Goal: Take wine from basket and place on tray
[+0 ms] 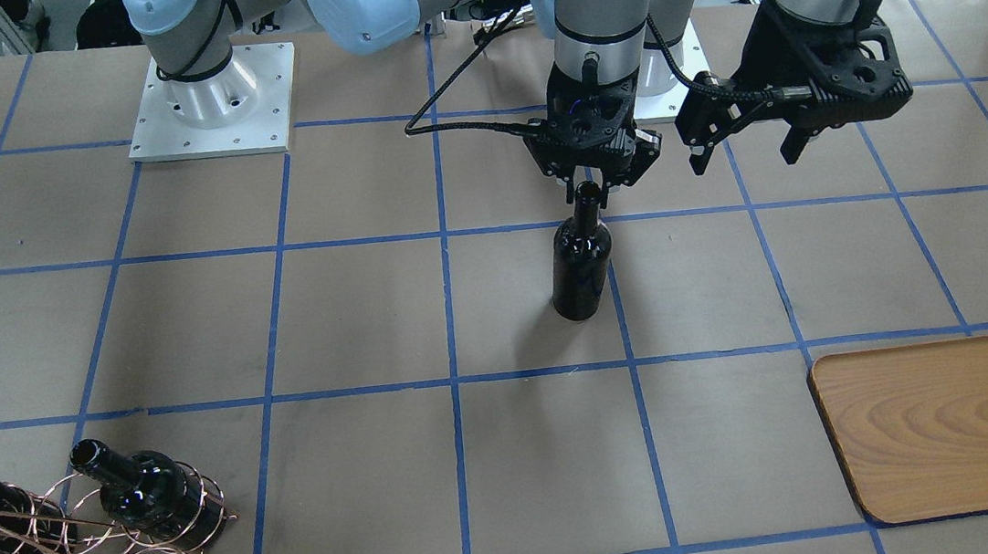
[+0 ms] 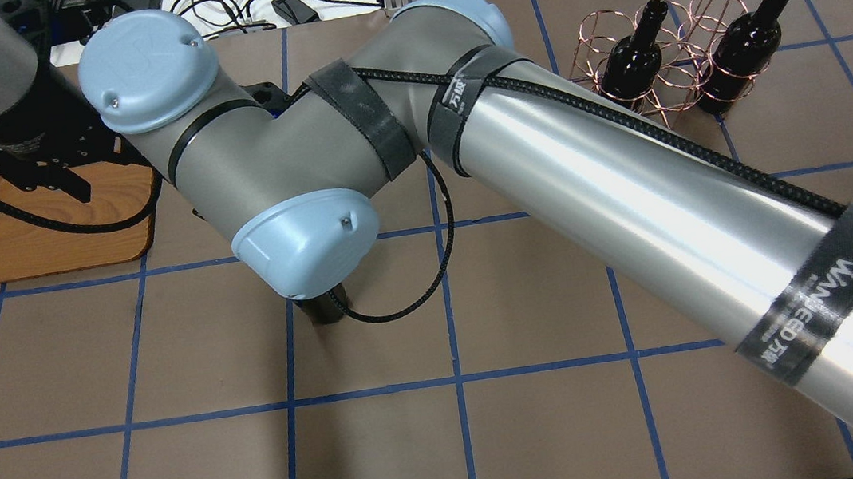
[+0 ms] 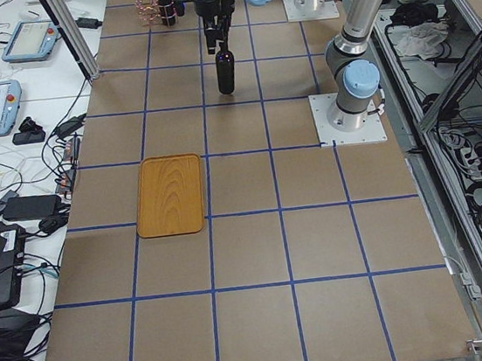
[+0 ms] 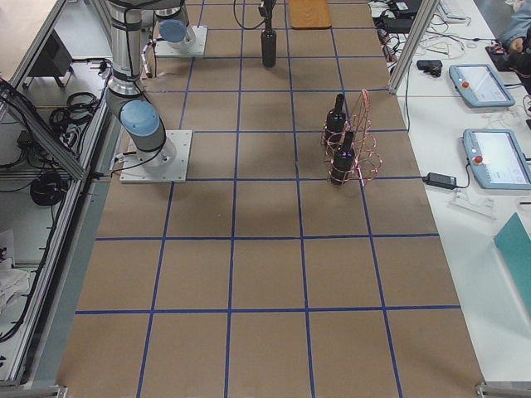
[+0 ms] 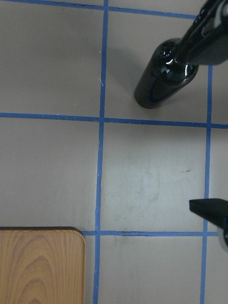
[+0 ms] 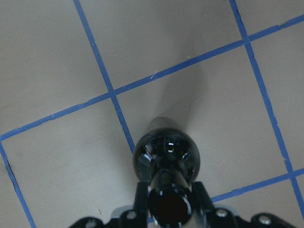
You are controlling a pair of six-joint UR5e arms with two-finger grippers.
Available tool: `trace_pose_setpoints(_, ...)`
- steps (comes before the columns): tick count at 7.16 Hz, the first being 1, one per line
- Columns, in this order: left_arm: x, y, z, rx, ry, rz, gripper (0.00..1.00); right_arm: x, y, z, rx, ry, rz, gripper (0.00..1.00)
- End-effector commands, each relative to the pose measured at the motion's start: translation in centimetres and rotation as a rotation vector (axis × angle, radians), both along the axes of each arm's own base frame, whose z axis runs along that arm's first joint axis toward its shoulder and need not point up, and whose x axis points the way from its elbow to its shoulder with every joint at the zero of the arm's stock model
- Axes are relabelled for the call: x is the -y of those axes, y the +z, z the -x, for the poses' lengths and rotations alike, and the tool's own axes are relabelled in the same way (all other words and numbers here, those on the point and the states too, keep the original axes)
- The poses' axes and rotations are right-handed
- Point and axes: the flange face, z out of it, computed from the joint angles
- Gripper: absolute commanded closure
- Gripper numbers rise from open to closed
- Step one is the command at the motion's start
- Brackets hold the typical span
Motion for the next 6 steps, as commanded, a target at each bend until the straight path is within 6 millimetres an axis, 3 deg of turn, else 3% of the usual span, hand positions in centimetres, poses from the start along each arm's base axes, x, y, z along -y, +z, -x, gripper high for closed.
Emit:
trace_pose_setpoints(1, 0.2, 0.2, -2.8, 0.015, -0.012, -0.005, 0.0, 0.0, -0.6, -0.4, 0.02, -0.045, -0.029, 0.16)
trace_pose_setpoints(2, 0.3, 0.3, -4.4, 0.013, 0.007, -0.005, 0.0, 0.0, -0.8, -0.5, 0.03, -0.053, -0.04, 0.0)
trace_pose_setpoints(4, -0.1, 0.3, -4.6, 0.017, 0.003, -0.008, 0.0, -0.3, 0.3, -0.3, 0.039, -0.052, -0.03, 0.0)
trace_pose_setpoints(5, -0.2, 0.0, -4.8, 0.013, 0.007, -0.022, 0.0, -0.9, 2.1, 0.2, 0.053, -0.038, -0.008, 0.0)
trace_pose_setpoints(6, -0.3, -0.1, -4.9, 0.012, 0.007, -0.035, 0.0, -1.1, 4.3, 1.8, 0.043, -0.008, 0.007, 0.0)
